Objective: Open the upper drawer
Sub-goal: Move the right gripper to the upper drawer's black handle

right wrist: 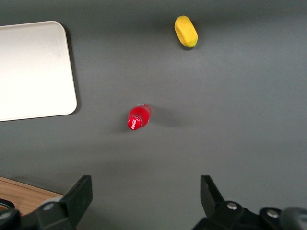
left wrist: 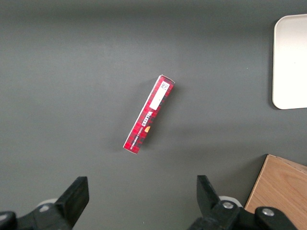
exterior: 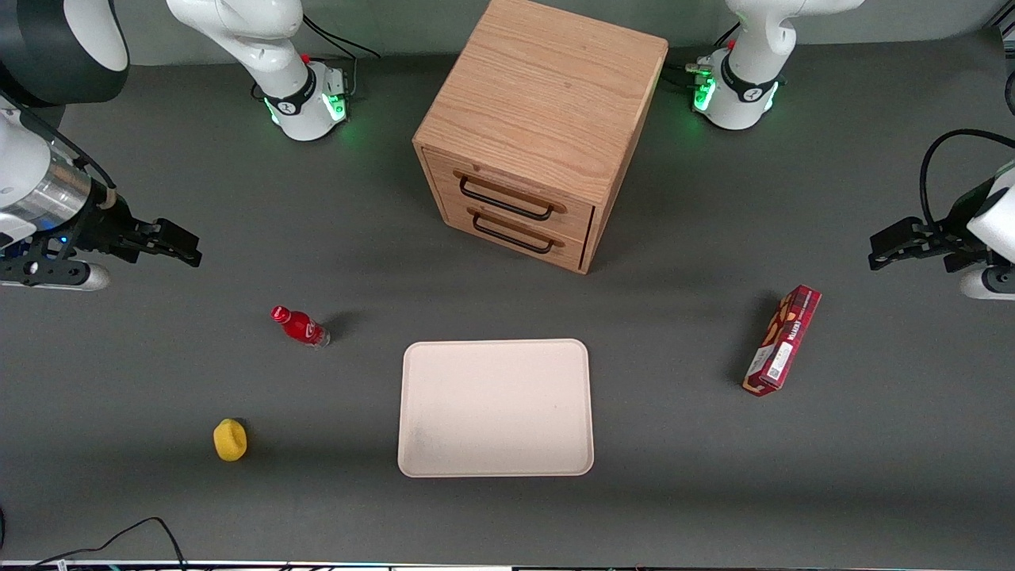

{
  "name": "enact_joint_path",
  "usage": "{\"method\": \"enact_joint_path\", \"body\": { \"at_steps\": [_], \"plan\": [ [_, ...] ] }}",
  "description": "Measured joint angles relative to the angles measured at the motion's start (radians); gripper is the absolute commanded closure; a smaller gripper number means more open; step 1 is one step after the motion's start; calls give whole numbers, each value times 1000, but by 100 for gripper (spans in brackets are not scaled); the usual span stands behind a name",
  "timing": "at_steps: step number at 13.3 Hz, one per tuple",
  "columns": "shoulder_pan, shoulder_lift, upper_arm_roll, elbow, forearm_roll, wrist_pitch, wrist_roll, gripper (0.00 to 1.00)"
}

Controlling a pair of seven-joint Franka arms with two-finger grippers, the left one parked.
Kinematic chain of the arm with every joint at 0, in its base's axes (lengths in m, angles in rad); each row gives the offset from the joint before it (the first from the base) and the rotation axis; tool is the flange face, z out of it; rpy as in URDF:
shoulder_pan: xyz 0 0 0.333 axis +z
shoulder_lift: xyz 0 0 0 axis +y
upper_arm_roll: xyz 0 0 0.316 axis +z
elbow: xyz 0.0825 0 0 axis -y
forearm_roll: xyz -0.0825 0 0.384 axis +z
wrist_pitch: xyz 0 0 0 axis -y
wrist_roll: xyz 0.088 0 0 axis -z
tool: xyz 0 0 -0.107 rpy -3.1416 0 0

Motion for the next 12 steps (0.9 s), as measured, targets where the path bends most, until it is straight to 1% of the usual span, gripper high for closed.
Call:
{"method": "enact_joint_path", "body": {
  "at_steps": [2, 5, 7, 8, 9, 12],
  "plan": [
    [24, -5, -16, 0, 0, -10, 0, 0],
    [49, 7, -3, 6, 6, -10, -2, 0],
    [125, 53, 23, 38, 20, -6, -8, 0],
    [170, 84, 48, 62, 32, -1, -39, 0],
    [197, 118, 99, 90, 41, 6, -113, 0],
    [219, 259, 259, 178, 51, 36, -284, 0]
  ]
}}
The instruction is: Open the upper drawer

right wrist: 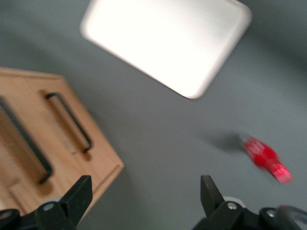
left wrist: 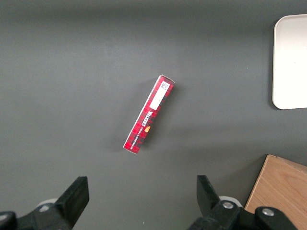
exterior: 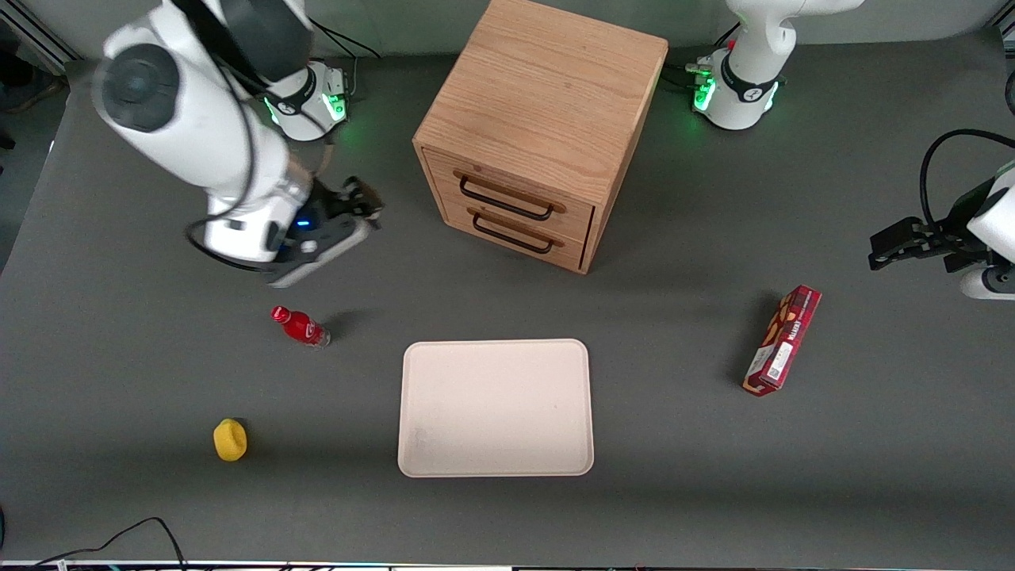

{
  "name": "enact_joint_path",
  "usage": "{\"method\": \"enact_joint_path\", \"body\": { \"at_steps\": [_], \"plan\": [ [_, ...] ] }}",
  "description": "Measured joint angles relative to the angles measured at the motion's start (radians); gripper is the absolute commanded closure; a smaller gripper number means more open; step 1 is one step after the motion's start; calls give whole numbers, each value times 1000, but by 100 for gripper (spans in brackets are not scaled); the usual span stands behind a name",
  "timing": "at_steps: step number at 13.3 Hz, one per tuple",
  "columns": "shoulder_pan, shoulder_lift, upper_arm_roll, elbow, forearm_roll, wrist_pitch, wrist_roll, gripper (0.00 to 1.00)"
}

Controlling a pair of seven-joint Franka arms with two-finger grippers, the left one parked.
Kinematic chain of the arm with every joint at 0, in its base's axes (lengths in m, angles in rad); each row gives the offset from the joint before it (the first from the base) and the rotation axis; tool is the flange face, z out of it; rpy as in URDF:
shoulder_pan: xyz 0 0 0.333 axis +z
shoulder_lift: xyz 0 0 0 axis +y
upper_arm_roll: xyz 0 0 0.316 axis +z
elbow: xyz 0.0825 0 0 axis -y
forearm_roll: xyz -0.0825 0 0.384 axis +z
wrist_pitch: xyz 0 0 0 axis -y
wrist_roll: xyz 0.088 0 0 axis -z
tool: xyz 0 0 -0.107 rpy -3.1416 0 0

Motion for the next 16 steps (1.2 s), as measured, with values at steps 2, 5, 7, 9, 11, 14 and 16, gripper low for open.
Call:
{"method": "enact_joint_path", "body": {
  "at_steps": [2, 5, 7, 9, 11, 14, 16],
  "plan": [
    [4, 111, 69, 45, 1, 71, -84, 0],
    [44, 245, 125, 69, 2, 140, -146, 0],
    [73, 295, 148, 72, 2, 148, -146, 0],
    [87, 305, 155, 73, 2, 147, -146, 0],
    [87, 306, 169, 69, 2, 140, -147, 0],
    [89, 313, 192, 45, 2, 127, -148, 0],
    [89, 315, 198, 18, 1, 127, -150, 0]
  ]
}}
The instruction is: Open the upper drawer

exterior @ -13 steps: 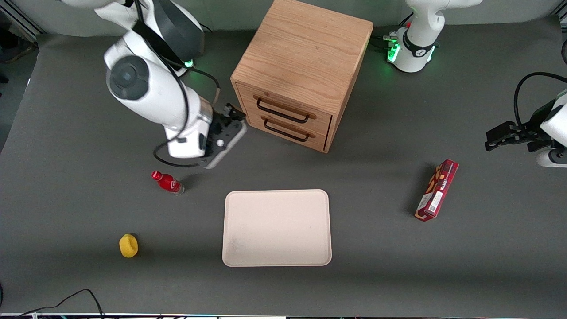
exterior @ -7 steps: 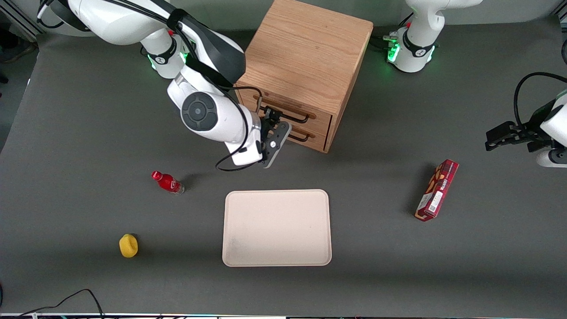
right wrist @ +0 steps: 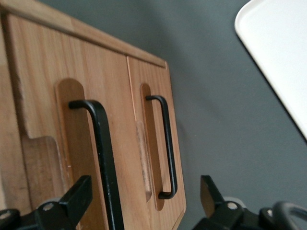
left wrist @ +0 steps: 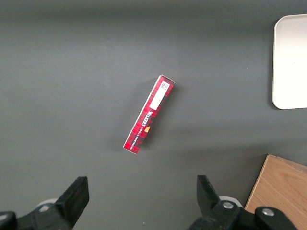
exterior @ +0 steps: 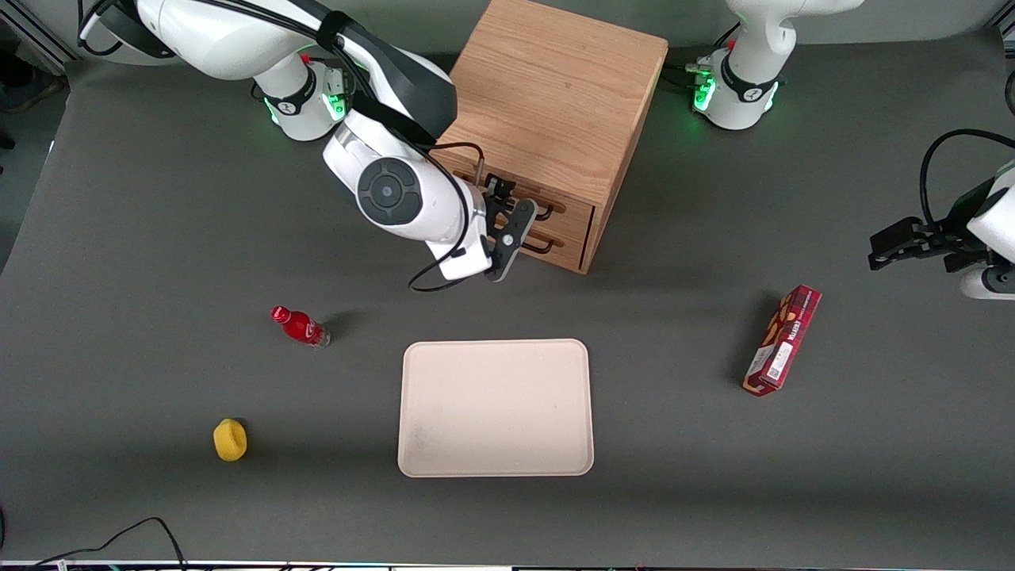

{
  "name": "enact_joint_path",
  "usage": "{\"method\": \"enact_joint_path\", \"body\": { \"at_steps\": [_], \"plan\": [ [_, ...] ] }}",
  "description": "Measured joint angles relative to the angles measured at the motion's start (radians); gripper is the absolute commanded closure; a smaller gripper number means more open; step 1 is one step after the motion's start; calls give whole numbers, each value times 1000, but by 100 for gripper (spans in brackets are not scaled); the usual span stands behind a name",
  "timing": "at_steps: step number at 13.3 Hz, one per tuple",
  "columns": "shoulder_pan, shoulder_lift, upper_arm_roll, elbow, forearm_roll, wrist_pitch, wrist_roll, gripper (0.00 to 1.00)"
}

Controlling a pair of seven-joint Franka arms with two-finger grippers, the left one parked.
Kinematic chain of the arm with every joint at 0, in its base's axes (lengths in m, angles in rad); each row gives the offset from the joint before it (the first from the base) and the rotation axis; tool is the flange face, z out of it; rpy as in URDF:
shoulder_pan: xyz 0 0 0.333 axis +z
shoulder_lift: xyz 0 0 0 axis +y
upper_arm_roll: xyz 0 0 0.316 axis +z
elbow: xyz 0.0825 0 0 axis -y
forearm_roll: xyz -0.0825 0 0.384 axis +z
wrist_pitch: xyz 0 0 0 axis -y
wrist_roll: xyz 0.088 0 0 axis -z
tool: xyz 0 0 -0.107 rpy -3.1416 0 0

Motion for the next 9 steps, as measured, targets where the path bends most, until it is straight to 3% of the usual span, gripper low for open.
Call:
{"method": "enact_joint_path", "body": {
  "at_steps": [9],
  "plan": [
    [-2, 6, 11, -35, -67, 7, -31, 0]
  ]
}}
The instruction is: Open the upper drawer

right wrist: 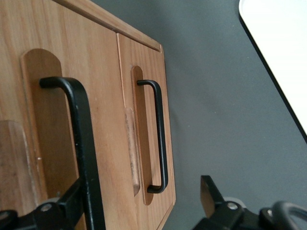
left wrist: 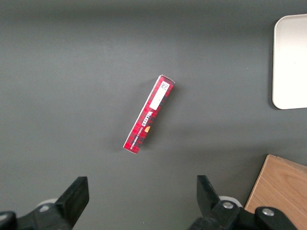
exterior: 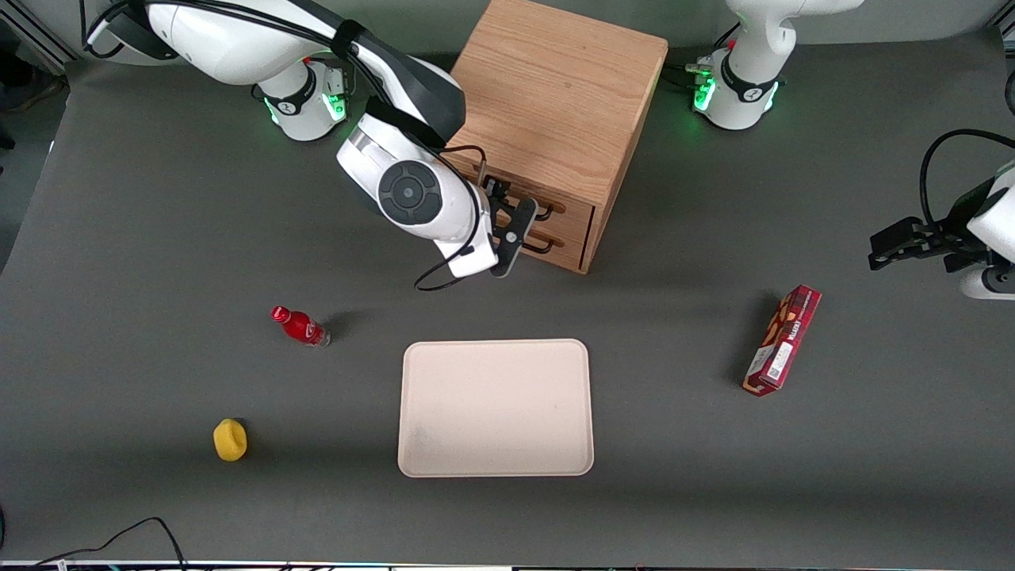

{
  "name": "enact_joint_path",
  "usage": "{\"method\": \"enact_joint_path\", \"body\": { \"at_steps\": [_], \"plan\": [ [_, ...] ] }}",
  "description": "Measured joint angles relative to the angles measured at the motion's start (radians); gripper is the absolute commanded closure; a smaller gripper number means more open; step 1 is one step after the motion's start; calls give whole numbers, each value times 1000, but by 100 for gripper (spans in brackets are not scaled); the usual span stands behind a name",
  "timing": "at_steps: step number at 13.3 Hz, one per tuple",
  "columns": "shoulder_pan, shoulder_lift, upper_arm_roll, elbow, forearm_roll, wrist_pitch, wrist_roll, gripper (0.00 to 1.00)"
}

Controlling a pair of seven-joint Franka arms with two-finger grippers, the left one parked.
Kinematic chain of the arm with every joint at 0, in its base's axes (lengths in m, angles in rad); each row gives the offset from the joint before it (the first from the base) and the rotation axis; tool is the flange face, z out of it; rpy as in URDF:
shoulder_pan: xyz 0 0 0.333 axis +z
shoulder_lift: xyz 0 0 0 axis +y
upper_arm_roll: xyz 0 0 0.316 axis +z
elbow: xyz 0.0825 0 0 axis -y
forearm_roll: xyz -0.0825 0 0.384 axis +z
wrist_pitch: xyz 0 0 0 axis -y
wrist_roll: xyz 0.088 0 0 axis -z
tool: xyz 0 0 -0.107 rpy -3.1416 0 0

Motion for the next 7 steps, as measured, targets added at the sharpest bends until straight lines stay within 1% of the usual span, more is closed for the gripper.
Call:
{"method": "enact_joint_path", "body": {
  "at_steps": [3, 5, 7],
  "plan": [
    [0, 2, 6, -1, -30, 16, -18, 0],
    [-2, 11, 2, -1, -79, 44, -18, 0],
    [-7, 33, -8, 0, -106, 77, -25, 0]
  ]
}}
